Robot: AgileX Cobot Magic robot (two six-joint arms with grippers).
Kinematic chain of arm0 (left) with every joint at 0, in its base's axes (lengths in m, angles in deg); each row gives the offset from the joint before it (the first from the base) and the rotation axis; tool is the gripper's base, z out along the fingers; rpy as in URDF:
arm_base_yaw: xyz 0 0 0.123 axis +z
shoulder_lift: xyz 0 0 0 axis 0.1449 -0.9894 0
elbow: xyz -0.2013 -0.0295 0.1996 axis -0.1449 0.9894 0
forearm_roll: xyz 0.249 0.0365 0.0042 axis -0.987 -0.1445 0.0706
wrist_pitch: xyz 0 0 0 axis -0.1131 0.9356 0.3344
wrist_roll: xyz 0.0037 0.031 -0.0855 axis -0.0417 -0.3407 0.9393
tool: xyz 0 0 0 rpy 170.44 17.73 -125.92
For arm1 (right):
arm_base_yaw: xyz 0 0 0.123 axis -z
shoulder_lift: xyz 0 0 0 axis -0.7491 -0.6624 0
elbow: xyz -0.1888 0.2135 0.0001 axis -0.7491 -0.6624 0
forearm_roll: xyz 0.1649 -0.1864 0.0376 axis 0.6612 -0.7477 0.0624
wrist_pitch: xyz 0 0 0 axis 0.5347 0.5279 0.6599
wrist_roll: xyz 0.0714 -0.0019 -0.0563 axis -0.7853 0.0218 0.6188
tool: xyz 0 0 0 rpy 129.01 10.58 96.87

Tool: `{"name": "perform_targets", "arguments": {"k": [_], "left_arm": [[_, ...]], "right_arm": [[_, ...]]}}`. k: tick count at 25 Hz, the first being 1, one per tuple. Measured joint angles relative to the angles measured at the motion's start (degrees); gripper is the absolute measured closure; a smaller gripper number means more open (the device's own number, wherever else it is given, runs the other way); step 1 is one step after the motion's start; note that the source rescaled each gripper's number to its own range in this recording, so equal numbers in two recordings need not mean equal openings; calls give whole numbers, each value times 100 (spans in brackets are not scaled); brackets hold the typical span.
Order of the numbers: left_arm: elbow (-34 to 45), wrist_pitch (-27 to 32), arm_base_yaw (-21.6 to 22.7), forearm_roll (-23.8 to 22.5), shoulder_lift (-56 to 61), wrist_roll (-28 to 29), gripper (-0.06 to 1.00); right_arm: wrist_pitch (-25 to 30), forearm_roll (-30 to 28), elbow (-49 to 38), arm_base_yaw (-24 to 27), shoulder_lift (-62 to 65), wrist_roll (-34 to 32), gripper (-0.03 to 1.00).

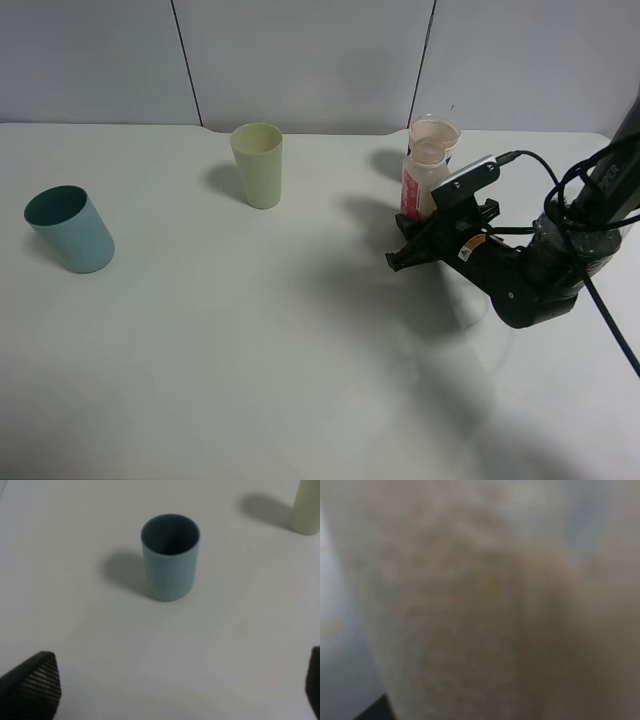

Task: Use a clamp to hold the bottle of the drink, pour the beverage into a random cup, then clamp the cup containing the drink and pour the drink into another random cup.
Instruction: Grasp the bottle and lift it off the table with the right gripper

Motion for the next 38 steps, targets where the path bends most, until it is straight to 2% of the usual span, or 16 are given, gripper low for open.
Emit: {"name": "perform_targets", "arguments": {"k": [14,21,38], "left_arm": [[0,0,0,0,0,0,-6],[0,0,0,0,0,0,-6],[0,0,0,0,0,0,-6]], "right_arm": [[0,191,0,0,0,-1,92],[38,224,0,0,13,-517,92],[161,224,0,0,635,-554,92]]}}
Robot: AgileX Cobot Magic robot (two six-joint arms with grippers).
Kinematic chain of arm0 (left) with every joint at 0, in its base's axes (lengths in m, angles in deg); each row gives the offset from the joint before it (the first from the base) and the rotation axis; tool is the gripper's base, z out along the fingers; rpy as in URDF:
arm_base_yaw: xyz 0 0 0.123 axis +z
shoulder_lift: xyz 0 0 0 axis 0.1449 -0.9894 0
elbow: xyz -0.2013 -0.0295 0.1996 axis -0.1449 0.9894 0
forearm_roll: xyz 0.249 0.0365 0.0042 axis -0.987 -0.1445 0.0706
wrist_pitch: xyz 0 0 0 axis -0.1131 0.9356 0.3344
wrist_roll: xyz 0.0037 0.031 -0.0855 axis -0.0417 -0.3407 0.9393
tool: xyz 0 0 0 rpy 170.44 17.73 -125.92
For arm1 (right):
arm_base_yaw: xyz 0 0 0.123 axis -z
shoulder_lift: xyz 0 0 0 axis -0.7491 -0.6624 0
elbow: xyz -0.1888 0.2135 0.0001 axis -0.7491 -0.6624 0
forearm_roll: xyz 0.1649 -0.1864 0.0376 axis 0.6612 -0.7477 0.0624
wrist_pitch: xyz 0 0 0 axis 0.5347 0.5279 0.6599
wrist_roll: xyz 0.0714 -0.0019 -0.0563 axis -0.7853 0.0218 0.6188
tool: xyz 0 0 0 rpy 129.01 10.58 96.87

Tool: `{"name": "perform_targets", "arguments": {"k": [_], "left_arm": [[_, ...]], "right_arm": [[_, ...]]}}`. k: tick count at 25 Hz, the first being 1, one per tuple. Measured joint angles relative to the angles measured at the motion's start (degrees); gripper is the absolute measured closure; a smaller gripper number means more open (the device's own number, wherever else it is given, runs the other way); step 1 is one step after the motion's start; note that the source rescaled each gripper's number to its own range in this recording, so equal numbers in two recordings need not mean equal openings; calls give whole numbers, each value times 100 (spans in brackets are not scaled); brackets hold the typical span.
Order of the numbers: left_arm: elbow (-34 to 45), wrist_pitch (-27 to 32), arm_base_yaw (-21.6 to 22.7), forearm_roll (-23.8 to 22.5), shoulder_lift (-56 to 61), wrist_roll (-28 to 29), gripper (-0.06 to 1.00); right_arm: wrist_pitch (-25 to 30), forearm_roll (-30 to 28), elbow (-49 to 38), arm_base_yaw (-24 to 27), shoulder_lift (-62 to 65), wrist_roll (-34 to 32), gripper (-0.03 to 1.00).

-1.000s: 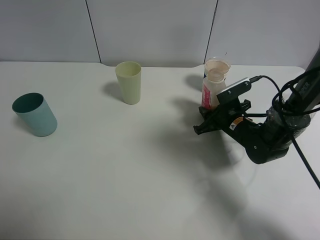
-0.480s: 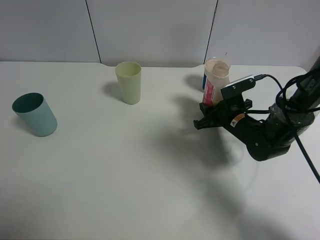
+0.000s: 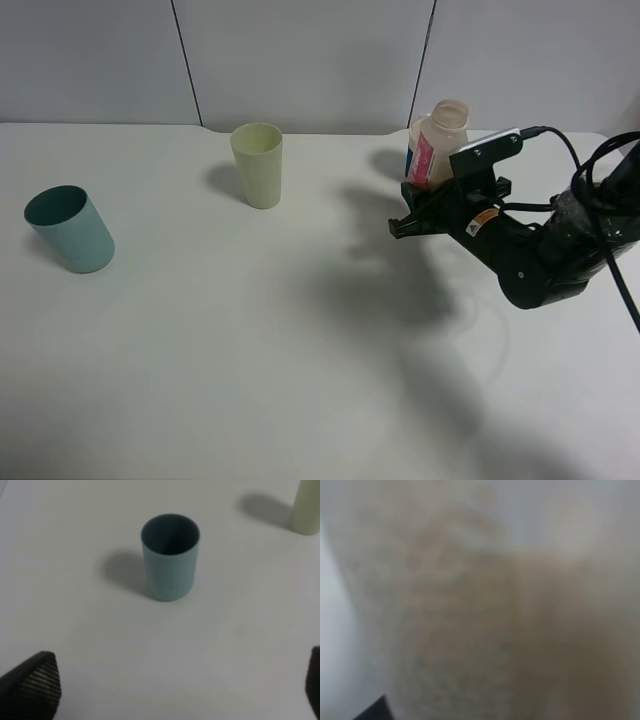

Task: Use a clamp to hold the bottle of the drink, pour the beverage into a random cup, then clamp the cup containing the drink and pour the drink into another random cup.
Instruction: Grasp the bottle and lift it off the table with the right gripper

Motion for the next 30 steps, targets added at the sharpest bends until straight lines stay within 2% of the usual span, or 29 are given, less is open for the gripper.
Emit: {"name": "perform_targets", "arguments": {"k": [10,17,27,30], "left_arm": [[0,0,0,0,0,0,-6],[0,0,0,0,0,0,-6],[0,0,0,0,0,0,-6],[0,0,0,0,0,0,-6]], "right_arm": [[79,140,-5,0,521,-5,92],[573,188,-5,0,891,-5,92],[765,688,-5,-610,924,-42,92],[1021,821,5,-668,1049,-25,92]]}}
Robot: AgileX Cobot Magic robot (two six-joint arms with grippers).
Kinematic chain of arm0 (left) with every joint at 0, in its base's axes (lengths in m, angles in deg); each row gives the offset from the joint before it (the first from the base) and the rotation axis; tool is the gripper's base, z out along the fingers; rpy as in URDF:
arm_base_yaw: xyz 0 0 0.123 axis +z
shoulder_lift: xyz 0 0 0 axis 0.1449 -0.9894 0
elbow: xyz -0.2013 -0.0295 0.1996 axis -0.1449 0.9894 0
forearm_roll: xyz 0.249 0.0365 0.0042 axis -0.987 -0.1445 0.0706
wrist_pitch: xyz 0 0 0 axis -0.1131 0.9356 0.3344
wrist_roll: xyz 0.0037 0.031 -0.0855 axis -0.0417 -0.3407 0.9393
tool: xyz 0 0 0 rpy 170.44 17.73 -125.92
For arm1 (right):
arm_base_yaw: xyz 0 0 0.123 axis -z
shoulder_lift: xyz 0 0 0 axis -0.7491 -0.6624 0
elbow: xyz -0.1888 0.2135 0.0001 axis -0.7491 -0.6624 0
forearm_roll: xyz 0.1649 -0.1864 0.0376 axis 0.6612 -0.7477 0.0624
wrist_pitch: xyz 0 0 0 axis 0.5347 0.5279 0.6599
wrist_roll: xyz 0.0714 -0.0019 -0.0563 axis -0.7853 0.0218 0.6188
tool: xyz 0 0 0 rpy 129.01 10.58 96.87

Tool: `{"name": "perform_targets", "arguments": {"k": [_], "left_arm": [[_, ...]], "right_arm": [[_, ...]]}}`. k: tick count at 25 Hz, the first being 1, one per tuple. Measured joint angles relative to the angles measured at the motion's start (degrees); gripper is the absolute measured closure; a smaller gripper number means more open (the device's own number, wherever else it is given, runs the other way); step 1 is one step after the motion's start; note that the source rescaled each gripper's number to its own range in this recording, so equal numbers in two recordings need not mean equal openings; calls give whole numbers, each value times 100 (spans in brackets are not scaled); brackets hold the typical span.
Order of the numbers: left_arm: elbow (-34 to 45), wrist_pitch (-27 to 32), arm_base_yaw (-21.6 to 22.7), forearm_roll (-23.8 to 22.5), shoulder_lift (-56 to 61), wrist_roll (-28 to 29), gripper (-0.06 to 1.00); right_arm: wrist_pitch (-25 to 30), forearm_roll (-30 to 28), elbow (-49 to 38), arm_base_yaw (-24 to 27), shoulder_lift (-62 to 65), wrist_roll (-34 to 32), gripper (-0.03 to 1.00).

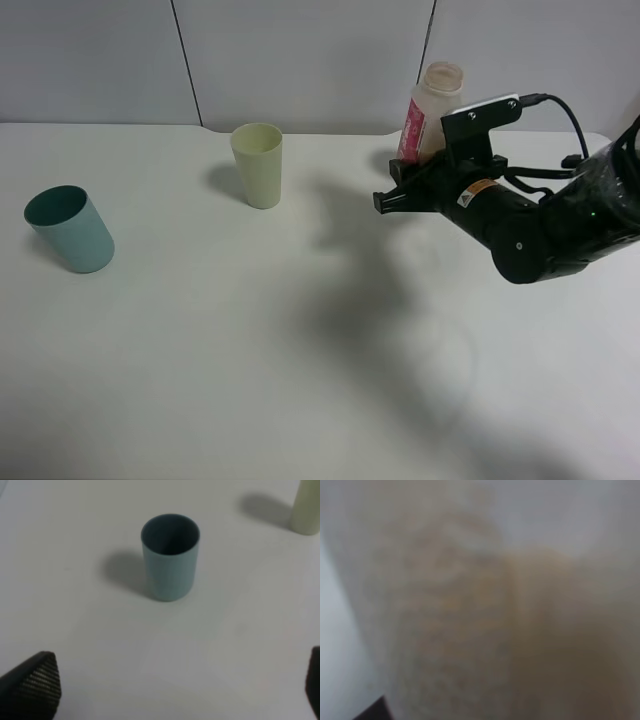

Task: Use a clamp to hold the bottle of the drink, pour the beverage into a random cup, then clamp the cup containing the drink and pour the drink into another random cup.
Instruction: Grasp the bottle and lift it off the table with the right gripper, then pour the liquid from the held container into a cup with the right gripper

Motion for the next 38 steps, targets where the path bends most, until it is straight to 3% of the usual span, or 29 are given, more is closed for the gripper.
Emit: {"name": "perform_targets", "arguments": {"k": [12,25,31,38], "left_arm": [[0,0,0,0,0,0,-6],[0,0,0,0,0,0,-6],[0,0,0,0,0,0,-6],[0,0,0,0,0,0,-6]], "right_arm": [[2258,203,1126,-26,596,1040,92],[2759,203,1445,-8,590,1643,92],[3263,-23,1995,87,476,1738,92],[3474,-405,2635,87,99,1738,92]]}}
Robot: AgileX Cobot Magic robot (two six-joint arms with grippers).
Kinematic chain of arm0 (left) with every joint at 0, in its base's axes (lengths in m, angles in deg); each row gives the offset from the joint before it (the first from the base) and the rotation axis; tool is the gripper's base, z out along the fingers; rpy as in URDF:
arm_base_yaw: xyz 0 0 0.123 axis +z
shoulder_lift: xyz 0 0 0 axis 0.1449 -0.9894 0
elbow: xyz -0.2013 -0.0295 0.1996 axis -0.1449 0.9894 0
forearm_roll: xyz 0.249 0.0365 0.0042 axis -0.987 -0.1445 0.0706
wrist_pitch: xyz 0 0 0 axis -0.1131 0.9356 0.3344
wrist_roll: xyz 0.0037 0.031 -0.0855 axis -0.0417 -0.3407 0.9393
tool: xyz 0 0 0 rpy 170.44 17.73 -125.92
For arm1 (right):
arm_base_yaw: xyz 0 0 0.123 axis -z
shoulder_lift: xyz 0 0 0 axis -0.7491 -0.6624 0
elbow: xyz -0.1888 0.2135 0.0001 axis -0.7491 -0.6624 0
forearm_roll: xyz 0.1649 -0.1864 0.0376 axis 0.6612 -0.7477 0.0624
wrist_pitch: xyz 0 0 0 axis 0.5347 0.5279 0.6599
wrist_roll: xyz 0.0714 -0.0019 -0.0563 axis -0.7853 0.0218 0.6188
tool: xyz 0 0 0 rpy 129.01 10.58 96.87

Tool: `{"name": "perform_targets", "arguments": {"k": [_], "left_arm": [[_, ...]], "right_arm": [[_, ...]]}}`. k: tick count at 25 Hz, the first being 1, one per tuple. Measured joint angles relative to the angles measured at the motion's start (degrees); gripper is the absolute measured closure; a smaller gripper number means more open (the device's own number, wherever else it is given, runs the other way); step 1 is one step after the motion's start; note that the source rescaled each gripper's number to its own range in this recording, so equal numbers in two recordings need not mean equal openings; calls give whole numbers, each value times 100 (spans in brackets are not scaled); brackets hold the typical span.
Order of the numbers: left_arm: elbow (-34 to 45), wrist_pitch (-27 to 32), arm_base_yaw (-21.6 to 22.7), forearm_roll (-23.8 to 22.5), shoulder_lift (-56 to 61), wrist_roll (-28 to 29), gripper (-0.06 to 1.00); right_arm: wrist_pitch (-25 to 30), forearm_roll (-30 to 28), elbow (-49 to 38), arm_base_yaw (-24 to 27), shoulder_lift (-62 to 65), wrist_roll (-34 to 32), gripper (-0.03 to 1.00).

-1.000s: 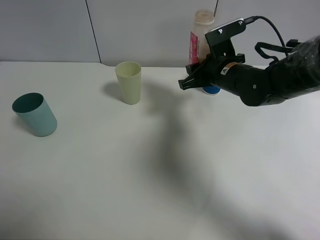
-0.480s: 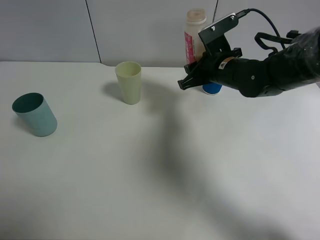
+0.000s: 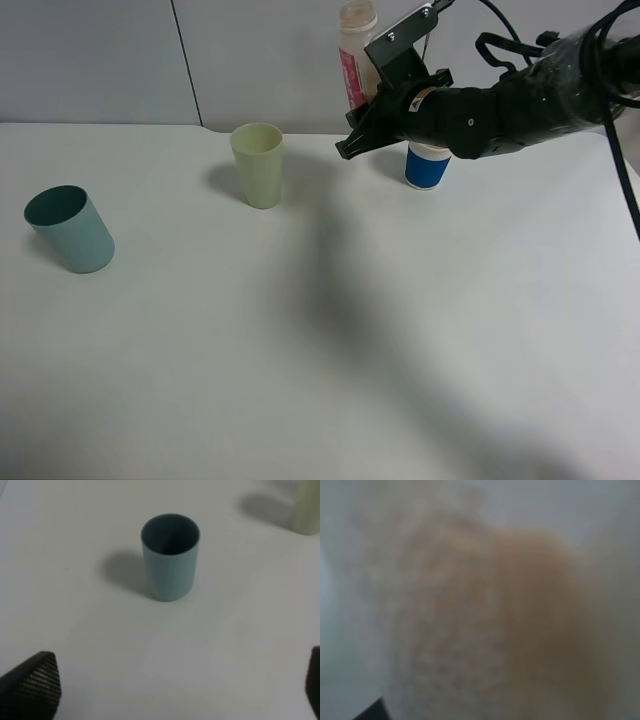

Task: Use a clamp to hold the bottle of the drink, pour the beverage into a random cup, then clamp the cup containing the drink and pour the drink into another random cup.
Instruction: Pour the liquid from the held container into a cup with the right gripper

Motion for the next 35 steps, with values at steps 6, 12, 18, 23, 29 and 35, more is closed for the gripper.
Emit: {"name": "perform_targets", "arguments": {"k": [6,12,18,23,29,35], "left_arm": [[0,0,0,0,0,0,-6],[0,0,0,0,0,0,-6],[0,0,0,0,0,0,-6],[0,0,0,0,0,0,-6],[0,0,0,0,0,0,-6],[0,0,0,0,0,0,-6]], "right_arm": [[131,-46,337,0,-424,0,92],[233,-206,561,0,-546,65,92],[252,-459,899,0,-546,106,92],[479,-783,975,95,-546,106,92],[549,-1258,1095,284,-639,106,92],[643,-1417,1503,284,-995,106,92]]}}
